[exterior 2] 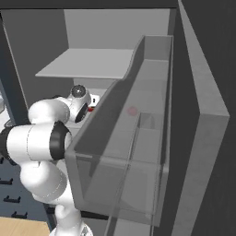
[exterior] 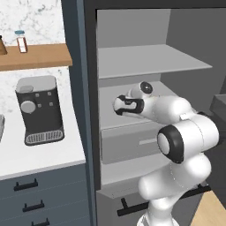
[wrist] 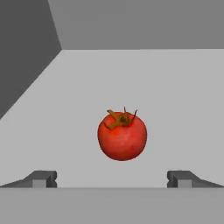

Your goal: Place one tomato and one fish in each tupperware on the nearby counter, to pack two identical lunches.

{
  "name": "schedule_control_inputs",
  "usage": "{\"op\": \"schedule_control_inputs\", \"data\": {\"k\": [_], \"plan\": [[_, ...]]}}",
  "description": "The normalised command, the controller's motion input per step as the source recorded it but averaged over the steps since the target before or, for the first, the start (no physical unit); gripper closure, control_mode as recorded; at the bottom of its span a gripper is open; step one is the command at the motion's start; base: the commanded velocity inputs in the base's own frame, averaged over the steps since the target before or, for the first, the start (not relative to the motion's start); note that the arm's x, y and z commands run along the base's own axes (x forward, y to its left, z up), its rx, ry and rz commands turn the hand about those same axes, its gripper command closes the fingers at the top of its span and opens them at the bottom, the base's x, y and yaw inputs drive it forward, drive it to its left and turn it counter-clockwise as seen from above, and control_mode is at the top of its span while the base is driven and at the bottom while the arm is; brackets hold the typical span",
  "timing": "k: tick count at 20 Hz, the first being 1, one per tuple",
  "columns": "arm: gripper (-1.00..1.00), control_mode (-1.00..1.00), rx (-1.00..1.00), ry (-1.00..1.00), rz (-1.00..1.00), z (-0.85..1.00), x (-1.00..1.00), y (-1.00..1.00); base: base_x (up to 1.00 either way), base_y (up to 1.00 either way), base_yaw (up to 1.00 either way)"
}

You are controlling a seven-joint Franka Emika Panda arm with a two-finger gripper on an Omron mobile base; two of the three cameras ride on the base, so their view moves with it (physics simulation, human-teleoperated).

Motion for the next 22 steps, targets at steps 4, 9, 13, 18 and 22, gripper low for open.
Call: {"op": "schedule_control_inputs", "data": {"k": [4,9,13,18,22], "plan": [[-1.0,-1.0,-0.02,0.0,-0.03,-0.03,0.33,0.0,0.0,0.0,0.0],[-1.0,-1.0,-0.05,0.0,-0.02,-0.21,0.3,0.0,0.0,0.0,0.0],[-1.0,-1.0,-0.06,0.0,-0.02,-0.2,0.29,0.0,0.0,0.0,0.0],[-1.0,-1.0,-0.04,0.01,-0.02,-0.14,0.2,0.0,0.0,0.0,0.0],[-1.0,-1.0,-0.01,0.0,0.0,-0.04,0.17,0.03,0.0,0.0,0.0]]}}
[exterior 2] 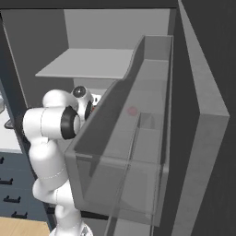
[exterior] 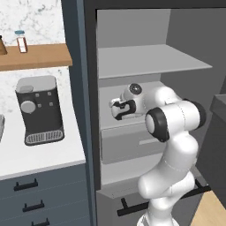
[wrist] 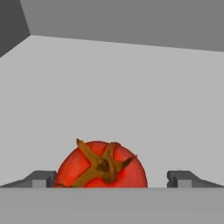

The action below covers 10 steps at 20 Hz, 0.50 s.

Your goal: Place one tomato and one fish in each tupperware on the nearby counter, to pack two identical lunches.

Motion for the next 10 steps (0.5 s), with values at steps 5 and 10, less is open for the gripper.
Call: {"op": "schedule_control_inputs", "data": {"k": [5,10], "plan": [[-1.0,-1.0,0.0,0.0,0.0,-0.02,0.14,0.0,0.0,0.0,0.0],[1.0,-1.0,0.0,0.01,0.0,-0.17,0.03,0.02,0.0,0.0,0.0]]}}
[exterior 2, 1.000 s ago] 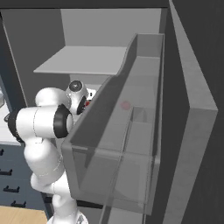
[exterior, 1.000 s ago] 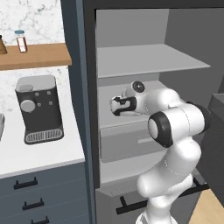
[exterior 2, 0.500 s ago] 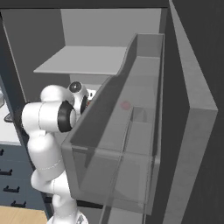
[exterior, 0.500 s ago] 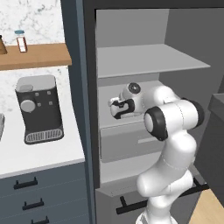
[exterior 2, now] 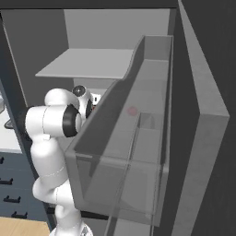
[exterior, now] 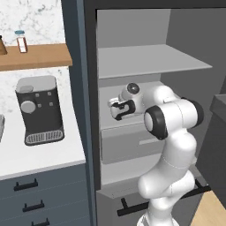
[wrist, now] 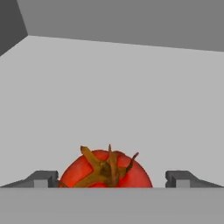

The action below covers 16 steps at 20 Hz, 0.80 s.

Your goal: Place one tomato and one fish in each tupperware on the nearby counter, to pack two identical lunches.

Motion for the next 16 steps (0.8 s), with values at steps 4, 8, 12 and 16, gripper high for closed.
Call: {"op": "schedule_control_inputs", "data": {"k": [4,8,12,16], "plan": [[1.0,-1.0,0.0,0.0,0.0,-0.28,0.0,0.08,0.0,0.0,0.0],[1.0,-1.0,0.0,0.02,0.0,-0.31,-0.03,0.01,0.0,0.0,0.0],[1.0,-1.0,0.0,0.0,0.0,-0.32,-0.33,0.0,0.0,0.0,0.0],[1.0,-1.0,0.01,-0.01,0.0,-0.05,-0.6,-0.06,0.0,0.0,0.0]]}}
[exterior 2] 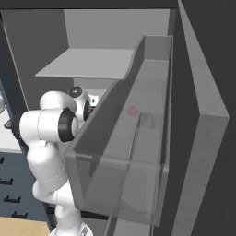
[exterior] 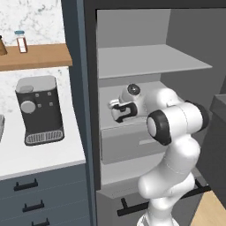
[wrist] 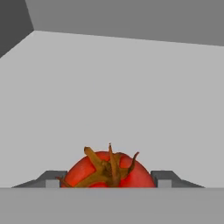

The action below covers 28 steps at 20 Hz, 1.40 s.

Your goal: Place one tomato and one fish in each tupperware on the nearby counter, to pack two identical lunches.

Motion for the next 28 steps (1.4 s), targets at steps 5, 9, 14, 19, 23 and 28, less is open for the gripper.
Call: {"op": "schedule_control_inputs", "data": {"k": [5,9,14,19,23,28], "plan": [[1.0,-1.0,0.03,0.0,-0.01,0.08,-0.97,-0.03,0.0,0.0,0.0],[1.0,-1.0,0.09,0.0,-0.01,0.34,-1.0,-0.24,0.0,0.0,0.0],[1.0,-1.0,0.04,0.02,-0.01,0.66,-0.97,-0.24,0.0,0.0,0.0],[1.0,-1.0,0.0,0.08,-0.06,0.81,-0.94,-0.24,0.0,0.0,0.0],[1.0,-1.0,0.0,0.12,-0.11,0.73,-0.91,-0.14,0.0,0.0,0.0],[1.0,-1.0,-0.01,0.26,-0.14,0.54,-0.71,-0.2,0.0,0.0,0.0]]}}
